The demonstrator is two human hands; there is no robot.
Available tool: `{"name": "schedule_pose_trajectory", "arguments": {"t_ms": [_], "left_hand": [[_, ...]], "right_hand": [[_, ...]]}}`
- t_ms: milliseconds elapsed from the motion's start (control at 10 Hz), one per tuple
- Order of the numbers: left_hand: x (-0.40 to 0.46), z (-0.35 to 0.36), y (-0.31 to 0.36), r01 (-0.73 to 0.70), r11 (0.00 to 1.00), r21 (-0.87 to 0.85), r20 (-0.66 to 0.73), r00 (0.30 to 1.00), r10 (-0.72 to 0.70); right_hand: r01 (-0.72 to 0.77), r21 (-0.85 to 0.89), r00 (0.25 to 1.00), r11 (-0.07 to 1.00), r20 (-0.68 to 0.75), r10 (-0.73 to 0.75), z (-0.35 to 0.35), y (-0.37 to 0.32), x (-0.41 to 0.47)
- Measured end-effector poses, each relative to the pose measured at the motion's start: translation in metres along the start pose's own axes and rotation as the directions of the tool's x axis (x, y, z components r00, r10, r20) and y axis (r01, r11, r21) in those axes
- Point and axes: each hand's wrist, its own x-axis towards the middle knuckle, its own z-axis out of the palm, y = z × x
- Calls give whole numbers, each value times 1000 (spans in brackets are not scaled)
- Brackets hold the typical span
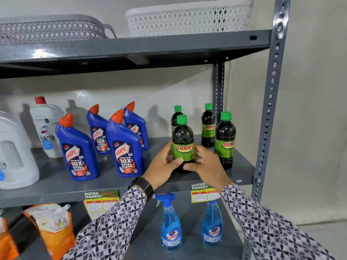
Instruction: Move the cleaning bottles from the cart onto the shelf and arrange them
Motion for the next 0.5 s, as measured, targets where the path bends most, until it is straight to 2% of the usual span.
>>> {"name": "schedule_pose_trajectory", "arguments": {"t_ms": [400,500], "left_hand": [[-11,-4,6,28,1000,-13,34,999,-28],[-35,-17,24,-7,999,-46,-25,1000,6]], "right_hand": [[-65,-95,997,993,-36,62,6,-8,-9],[-62,-192,980,980,-195,24,14,-34,-29]]}}
